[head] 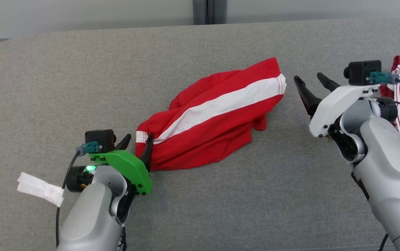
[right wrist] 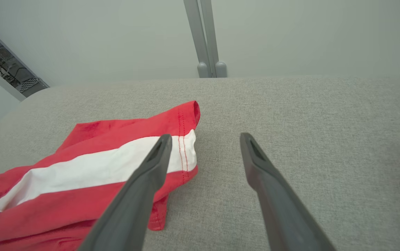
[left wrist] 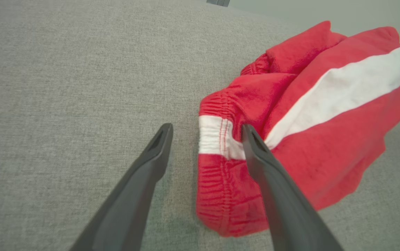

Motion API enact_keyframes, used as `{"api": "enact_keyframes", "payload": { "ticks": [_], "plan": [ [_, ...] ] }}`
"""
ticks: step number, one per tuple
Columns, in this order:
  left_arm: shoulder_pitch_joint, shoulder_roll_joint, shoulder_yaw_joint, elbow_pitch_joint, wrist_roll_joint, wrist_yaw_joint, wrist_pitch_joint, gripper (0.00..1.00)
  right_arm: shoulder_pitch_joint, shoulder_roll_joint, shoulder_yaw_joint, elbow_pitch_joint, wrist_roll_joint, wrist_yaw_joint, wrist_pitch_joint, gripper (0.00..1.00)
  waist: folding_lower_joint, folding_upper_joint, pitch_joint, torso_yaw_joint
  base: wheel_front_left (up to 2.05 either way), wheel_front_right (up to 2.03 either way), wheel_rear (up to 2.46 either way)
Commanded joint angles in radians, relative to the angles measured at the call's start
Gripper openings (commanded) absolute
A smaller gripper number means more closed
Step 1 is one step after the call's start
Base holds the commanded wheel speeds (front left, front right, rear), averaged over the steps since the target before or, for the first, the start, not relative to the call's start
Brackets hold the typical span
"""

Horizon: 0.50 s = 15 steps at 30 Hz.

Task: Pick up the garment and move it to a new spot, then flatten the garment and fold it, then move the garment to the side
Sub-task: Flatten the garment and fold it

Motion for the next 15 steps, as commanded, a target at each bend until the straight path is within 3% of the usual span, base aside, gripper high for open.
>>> {"api": "enact_keyframes", "payload": {
  "ticks": [1,7,15],
  "plan": [
    [-0.027,-0.001,-0.006,0.008,-0.009,0.002,0.011,1.0,-0.02,-0.013,0.019,0.02,0.03,-0.002,0.007,1.0,0.0,0.0,0.035,0.032,0.0,0.0,0.0],
    [-0.055,-0.004,-0.042,0.028,-0.037,0.002,0.042,1.0,-0.071,-0.06,0.161,0.052,0.172,-0.002,0.013,1.0,0.0,0.0,0.062,0.057,0.0,0.0,0.0],
    [-0.034,-0.004,-0.074,-0.026,-0.074,-0.002,0.044,1.0,-0.114,-0.107,0.322,0.053,0.307,-0.002,-0.069,1.0,0.0,0.0,0.068,0.067,0.0,0.0,0.0]
  ]
}}
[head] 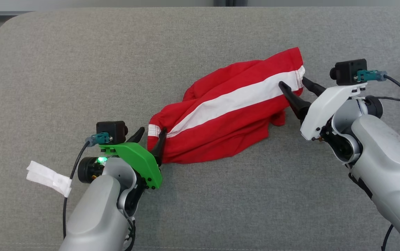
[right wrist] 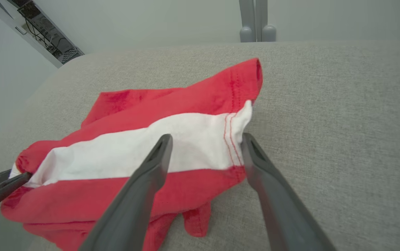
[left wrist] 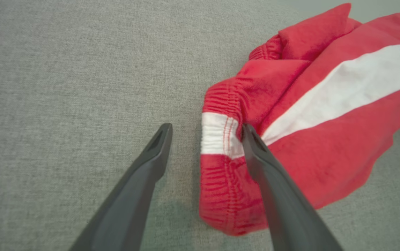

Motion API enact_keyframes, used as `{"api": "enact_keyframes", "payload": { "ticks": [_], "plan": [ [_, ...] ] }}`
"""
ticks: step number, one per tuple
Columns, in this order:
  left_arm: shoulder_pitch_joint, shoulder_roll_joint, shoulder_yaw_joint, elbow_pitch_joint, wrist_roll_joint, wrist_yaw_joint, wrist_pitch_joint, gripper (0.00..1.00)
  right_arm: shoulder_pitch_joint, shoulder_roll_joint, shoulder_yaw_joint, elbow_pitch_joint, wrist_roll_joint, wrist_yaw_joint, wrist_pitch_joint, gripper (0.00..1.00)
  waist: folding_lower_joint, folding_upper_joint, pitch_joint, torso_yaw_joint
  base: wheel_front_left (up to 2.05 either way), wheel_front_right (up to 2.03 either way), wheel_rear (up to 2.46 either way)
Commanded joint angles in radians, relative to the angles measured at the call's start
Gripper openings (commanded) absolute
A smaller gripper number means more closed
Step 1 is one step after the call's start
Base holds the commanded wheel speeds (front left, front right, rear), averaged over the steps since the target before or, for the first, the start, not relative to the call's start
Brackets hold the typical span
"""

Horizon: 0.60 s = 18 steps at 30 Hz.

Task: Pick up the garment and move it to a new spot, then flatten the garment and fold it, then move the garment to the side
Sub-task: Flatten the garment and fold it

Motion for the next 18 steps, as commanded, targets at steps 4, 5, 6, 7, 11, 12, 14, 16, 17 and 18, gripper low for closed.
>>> {"api": "enact_keyframes", "payload": {
  "ticks": [4,5,6,7,11,12,14,16,17,18],
  "plan": [
    [0.01,0.012,-0.005,-0.013,-0.009,-0.002,0.007,1.0,-0.034,-0.016,0.066,0.008,0.052,-0.001,-0.024,1.0,0.0,0.0,-0.001,-0.002,0.0,0.0,0.0],
    [0.011,0.013,-0.006,-0.015,-0.01,-0.002,0.01,1.0,-0.04,-0.017,0.084,0.006,0.063,-0.001,-0.032,1.0,0.0,0.0,-0.002,-0.003,0.0,0.0,0.0],
    [0.012,0.013,-0.008,-0.017,-0.011,-0.001,0.011,1.0,-0.045,-0.02,0.097,0.005,0.072,-0.001,-0.036,1.0,0.0,0.0,-0.002,-0.003,0.0,0.0,0.0],
    [0.013,0.014,-0.008,-0.019,-0.012,0.0,0.012,1.0,-0.049,-0.022,0.108,0.007,0.082,-0.001,-0.043,1.0,0.0,0.0,-0.002,-0.003,0.0,0.0,0.0],
    [0.024,0.021,-0.01,-0.032,-0.02,0.0,0.026,1.0,-0.059,-0.038,0.158,0.024,0.12,-0.001,-0.064,1.0,0.0,0.0,-0.007,-0.003,0.0,0.0,0.0],
    [0.025,0.024,-0.008,-0.035,-0.024,0.0,0.031,1.0,-0.062,-0.041,0.168,0.03,0.128,-0.001,-0.066,1.0,0.0,0.0,-0.008,-0.002,0.0,0.0,0.0],
    [0.026,0.029,-0.002,-0.041,-0.028,0.006,0.036,1.0,-0.074,-0.041,0.186,0.04,0.143,-0.001,-0.077,1.0,0.0,0.0,-0.008,-0.002,0.0,0.0,0.0],
    [0.028,0.031,0.001,-0.045,-0.037,0.011,0.042,1.0,-0.083,-0.041,0.203,0.049,0.157,-0.001,-0.085,1.0,0.0,0.0,-0.007,-0.003,0.0,0.0,0.0],
    [0.029,0.033,0.001,-0.047,-0.041,0.01,0.047,1.0,-0.087,-0.041,0.213,0.055,0.164,-0.001,-0.09,1.0,0.0,0.0,-0.005,-0.003,0.0,0.0,0.0],
    [0.028,0.034,0.002,-0.05,-0.044,0.01,0.052,1.0,-0.097,-0.038,0.232,0.063,0.175,-0.001,-0.097,1.0,0.0,0.0,-0.003,-0.003,0.0,0.0,0.0]
  ]
}}
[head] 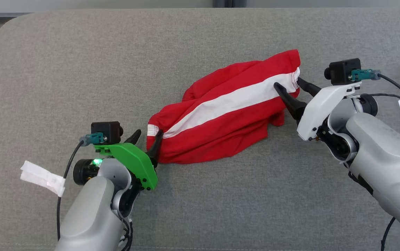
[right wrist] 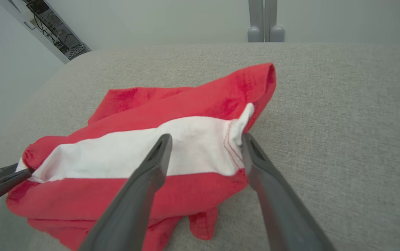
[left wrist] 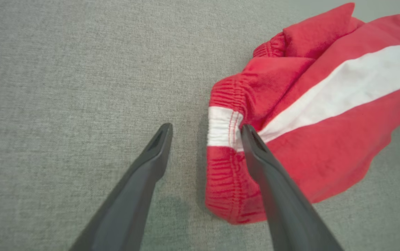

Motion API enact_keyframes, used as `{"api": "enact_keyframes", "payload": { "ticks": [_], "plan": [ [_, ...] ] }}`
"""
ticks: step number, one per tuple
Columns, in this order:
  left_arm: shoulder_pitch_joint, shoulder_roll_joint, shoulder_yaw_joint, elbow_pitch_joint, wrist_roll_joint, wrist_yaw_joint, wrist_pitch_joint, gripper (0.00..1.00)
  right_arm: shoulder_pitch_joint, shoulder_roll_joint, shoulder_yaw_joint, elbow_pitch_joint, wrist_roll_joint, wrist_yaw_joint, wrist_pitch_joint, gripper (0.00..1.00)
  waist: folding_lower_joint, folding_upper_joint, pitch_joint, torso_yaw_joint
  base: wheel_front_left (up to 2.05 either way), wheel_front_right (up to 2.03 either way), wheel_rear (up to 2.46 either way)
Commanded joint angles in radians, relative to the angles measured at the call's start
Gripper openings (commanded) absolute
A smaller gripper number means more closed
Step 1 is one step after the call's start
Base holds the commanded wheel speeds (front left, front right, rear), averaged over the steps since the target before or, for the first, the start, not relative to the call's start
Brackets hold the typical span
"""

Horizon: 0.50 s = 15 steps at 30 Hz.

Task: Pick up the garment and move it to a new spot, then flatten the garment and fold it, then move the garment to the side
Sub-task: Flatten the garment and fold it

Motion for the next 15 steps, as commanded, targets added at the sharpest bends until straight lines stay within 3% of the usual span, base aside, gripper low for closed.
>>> {"api": "enact_keyframes", "payload": {
  "ticks": [1,3,4,5,6,7,8,15],
  "plan": [
    [0.008,0.006,0.004,-0.004,-0.014,0.002,0.005,1.0,-0.014,0.002,0.013,0.007,0.01,-0.001,-0.01,1.0,0.0,0.0,0.002,0.001,0.0,0.0,0.0],
    [0.007,0.006,0.002,-0.004,-0.021,0.001,0.018,0.85,-0.024,0.003,0.03,0.014,0.023,-0.001,-0.016,1.0,0.0,0.0,0.005,0.002,0.0,0.0,0.0],
    [0.007,0.004,0.003,-0.002,-0.033,-0.001,0.025,0.59,-0.029,0.002,0.038,0.017,0.03,-0.001,-0.018,1.0,0.0,0.0,0.006,0.003,0.0,0.0,0.0],
    [0.006,0.002,0.002,0.0,-0.04,-0.003,0.03,0.45,-0.033,0.002,0.045,0.019,0.037,-0.001,-0.019,0.89,0.0,0.0,0.008,0.003,0.0,0.0,0.0],
    [0.003,0.0,0.002,0.003,-0.055,-0.005,0.033,0.35,-0.037,0.002,0.054,0.021,0.045,-0.001,-0.02,0.53,0.0,0.0,0.009,0.002,0.0,0.0,0.0],
    [0.0,-0.002,0.002,0.005,-0.066,-0.005,0.033,0.13,-0.04,0.002,0.062,0.023,0.051,-0.001,-0.02,0.42,0.0,0.0,0.01,0.002,0.0,0.0,0.0],
    [-0.005,-0.003,-0.001,0.01,-0.072,-0.007,0.028,0.0,-0.044,0.003,0.07,0.025,0.058,-0.001,-0.021,0.0,0.0,0.0,0.011,0.001,0.0,0.0,0.0],
    [-0.029,-0.008,-0.025,0.011,-0.118,-0.013,-0.031,0.0,-0.069,-0.013,0.111,0.009,0.092,-0.001,-0.078,0.0,0.0,0.0,0.002,-0.005,0.0,0.0,0.0]
  ]
}}
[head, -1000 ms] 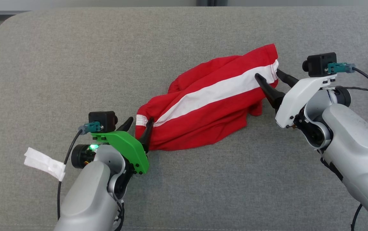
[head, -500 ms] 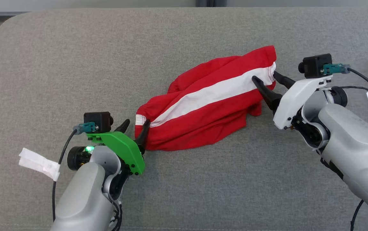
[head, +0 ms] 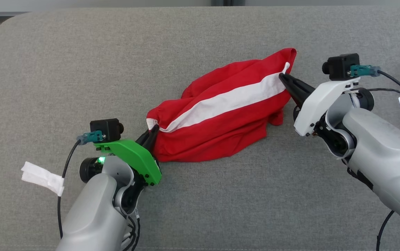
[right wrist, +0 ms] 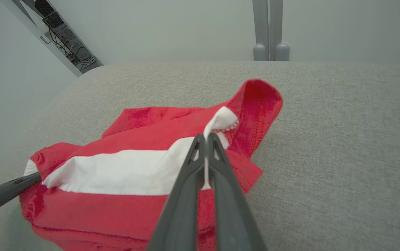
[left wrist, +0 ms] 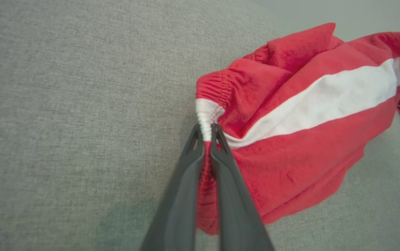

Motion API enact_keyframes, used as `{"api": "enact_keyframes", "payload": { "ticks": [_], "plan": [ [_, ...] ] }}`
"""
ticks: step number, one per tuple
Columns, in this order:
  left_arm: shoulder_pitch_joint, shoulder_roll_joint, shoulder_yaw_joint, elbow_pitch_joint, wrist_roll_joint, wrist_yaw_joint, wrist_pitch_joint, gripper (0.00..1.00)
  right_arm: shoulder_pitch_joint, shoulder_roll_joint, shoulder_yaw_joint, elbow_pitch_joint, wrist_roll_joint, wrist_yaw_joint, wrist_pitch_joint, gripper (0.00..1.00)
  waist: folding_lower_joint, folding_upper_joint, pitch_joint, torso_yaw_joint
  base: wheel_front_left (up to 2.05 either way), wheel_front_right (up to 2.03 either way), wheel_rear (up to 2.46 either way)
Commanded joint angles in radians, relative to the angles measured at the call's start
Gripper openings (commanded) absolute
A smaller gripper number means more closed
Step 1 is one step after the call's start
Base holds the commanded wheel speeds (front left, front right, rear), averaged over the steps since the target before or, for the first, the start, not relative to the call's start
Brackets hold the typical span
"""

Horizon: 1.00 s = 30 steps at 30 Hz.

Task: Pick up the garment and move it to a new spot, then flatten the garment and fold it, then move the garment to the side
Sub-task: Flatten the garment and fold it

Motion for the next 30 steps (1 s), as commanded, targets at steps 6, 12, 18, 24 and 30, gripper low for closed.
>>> {"api": "enact_keyframes", "payload": {
  "ticks": [6,12,18,24,30],
  "plan": [
    [-0.024,0.018,-0.031,-0.129,-0.112,-0.005,-0.063,0.0,-0.014,-0.065,-0.014,-0.078,0.047,-0.001,-0.104,0.0,0.0,0.0,-0.031,-0.004,0.0,0.0,0.0],
    [-0.06,0.051,-0.028,-0.341,-0.308,-0.005,-0.018,0.0,-0.024,-0.151,-0.093,-0.224,0.089,-0.001,-0.154,0.0,0.0,0.0,-0.045,-0.033,0.0,0.0,0.0],
    [-0.174,0.098,0.007,-0.43,-0.385,-0.004,0.065,0.0,-0.084,-0.189,-0.152,-0.321,0.085,-0.001,-0.144,0.0,0.0,0.0,-0.014,-0.101,0.0,0.0,0.0],
    [-0.354,0.111,0.082,-0.382,-0.38,0.013,0.028,0.0,-0.201,-0.062,-0.25,-0.24,0.212,-0.001,-0.08,0.0,0.0,0.0,0.091,-0.194,0.0,0.0,0.0],
    [-0.523,0.135,0.118,-0.243,-0.294,0.002,-0.133,0.0,-0.386,0.035,-0.277,-0.047,0.143,-0.001,-0.114,0.0,0.0,0.0,0.186,-0.261,0.0,0.0,0.0]
  ]
}}
